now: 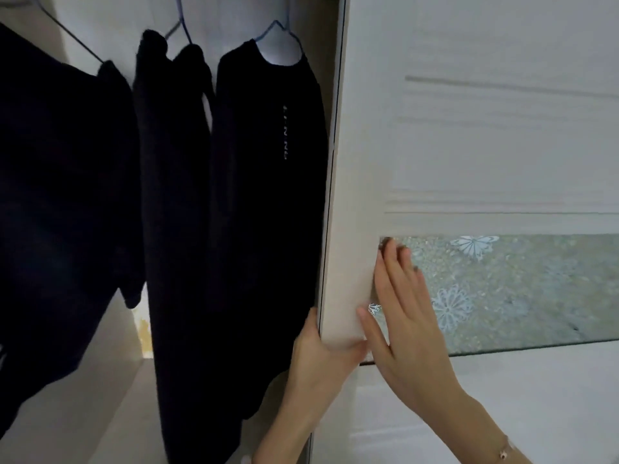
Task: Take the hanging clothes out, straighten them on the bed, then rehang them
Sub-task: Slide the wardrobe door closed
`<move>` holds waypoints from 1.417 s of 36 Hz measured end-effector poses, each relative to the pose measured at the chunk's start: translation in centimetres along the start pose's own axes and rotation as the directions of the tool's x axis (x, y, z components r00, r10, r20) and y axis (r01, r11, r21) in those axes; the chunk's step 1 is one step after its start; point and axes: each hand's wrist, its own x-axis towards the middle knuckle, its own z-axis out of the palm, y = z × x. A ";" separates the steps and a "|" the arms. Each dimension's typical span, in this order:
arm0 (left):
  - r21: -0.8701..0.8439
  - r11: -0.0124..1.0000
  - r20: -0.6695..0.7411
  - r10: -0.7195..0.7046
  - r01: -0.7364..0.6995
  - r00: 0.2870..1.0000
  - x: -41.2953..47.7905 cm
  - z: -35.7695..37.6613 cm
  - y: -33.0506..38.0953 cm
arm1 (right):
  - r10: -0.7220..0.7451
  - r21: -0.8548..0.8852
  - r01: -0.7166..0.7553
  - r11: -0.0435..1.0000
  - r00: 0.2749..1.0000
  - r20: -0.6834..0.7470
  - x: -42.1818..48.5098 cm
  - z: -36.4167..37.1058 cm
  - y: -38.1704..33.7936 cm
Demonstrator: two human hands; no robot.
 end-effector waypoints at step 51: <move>0.949 0.049 -0.283 0.573 0.313 0.769 -7.0 -43.6 1.5 | -0.408 0.077 0.402 0.913 0.908 0.094 7.5 17.1 -36.6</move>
